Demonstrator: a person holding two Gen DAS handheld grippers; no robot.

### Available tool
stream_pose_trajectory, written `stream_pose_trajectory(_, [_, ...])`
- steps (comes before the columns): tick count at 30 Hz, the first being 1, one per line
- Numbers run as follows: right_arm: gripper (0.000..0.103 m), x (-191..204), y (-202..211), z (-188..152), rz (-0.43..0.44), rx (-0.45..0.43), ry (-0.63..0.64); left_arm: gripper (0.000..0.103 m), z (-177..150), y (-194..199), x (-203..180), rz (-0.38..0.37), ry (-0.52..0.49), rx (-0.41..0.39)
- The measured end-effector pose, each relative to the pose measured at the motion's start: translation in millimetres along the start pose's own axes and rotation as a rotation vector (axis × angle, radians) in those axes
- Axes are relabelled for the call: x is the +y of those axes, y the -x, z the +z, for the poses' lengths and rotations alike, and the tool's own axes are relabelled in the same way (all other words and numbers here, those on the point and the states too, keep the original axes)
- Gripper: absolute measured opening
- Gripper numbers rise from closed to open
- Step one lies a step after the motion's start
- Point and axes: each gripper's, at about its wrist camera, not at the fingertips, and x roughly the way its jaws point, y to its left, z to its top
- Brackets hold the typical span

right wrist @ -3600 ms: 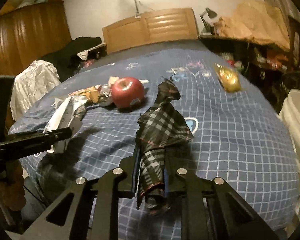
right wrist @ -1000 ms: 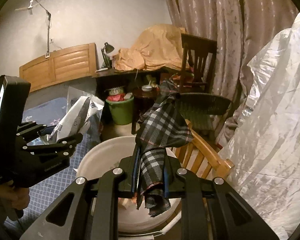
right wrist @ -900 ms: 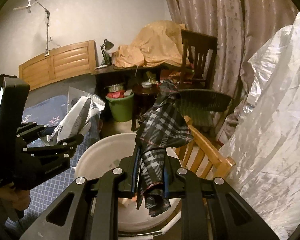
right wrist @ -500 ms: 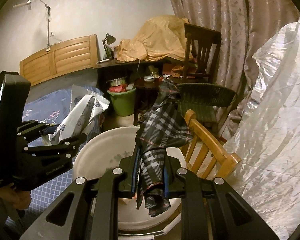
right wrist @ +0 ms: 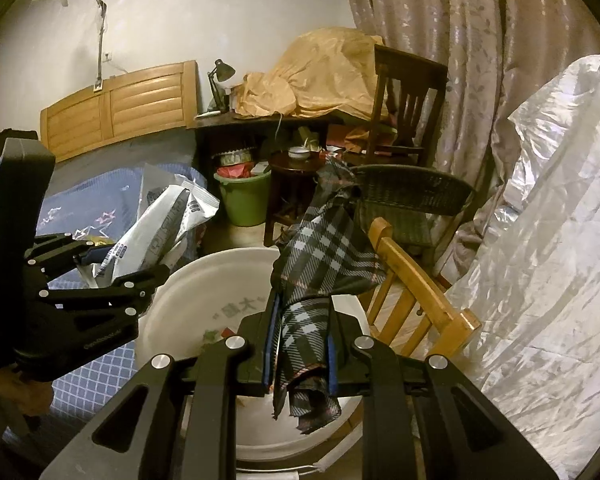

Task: Collect trash
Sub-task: 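Carry the wrapper and plaid cloth with both tools over the white bucket, then open both tools to drop wrapper and plaid cloth into the bucket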

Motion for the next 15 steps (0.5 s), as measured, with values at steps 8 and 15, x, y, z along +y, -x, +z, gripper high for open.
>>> stream_pose_trajectory(8, [0.02, 8.6, -3.9, 7.1, 0.005, 0.002, 0.044, 0.041, -0.8, -3.4, -0.6, -0.003, 0.002, 0.007])
stream_pose_trajectory(15, [0.021, 11.5, -13.6, 18.6, 0.007, 0.004, 0.081, 0.042, 0.3, -9.6, 1.5, -0.007, 0.013, 0.02])
